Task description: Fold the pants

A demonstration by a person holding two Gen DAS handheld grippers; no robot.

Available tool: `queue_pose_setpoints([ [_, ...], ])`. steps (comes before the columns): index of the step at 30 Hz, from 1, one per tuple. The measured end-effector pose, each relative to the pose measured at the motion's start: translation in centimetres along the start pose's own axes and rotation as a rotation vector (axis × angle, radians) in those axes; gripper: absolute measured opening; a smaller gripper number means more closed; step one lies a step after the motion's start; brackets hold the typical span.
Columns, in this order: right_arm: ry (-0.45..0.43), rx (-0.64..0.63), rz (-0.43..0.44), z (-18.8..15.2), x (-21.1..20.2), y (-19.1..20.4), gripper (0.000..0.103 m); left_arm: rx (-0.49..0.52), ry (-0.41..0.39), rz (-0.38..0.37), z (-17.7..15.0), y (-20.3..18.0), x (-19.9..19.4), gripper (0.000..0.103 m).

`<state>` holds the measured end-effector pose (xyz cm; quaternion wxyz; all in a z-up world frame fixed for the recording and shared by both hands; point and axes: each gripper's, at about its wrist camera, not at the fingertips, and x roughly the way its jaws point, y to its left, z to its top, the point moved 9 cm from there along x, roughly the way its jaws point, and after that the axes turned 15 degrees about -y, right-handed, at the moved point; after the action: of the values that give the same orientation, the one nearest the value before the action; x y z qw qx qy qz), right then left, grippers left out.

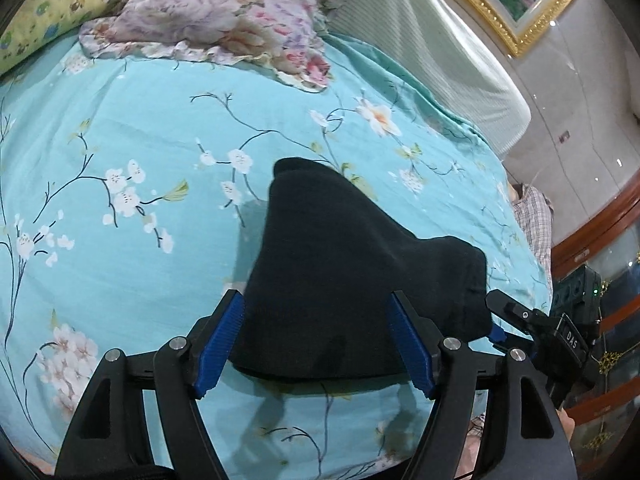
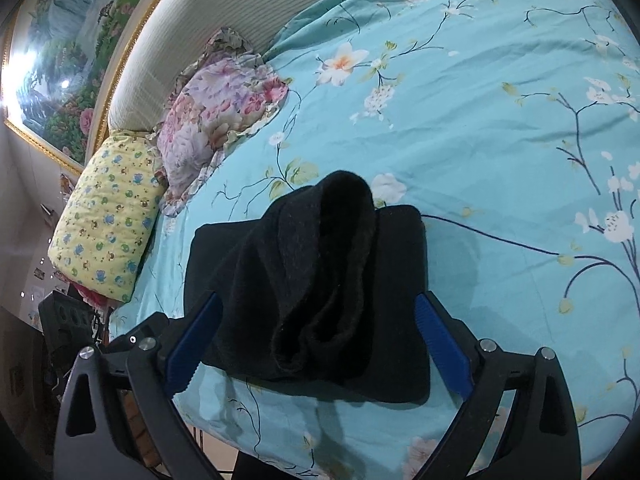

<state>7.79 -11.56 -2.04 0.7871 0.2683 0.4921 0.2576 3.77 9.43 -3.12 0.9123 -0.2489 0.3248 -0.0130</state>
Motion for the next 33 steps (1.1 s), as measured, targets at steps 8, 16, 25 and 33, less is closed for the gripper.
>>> queue_pose_setpoints([
  [8,-0.007,0.012,-0.033,0.1,0.8,-0.3,0.097,-0.032,0.019,0.012,0.0,1.4,1.0,0.075],
  [16,0.004,0.011,-0.066,-0.2,1.3,-0.8,0.097,-0.033,0.06,-0.002,0.0,1.4,2.8,0.075],
  [25,0.018,0.018,-0.082,-0.6,2.0,-1.4,0.097,-0.049,0.086,-0.01,-0.1,1.7,4.4,0.077],
  [33,0.002,0.085,-0.065,-1.3,2.2,-2.4,0.088,-0.049,0.115,-0.009,-0.5,1.6,5.9,0.079],
])
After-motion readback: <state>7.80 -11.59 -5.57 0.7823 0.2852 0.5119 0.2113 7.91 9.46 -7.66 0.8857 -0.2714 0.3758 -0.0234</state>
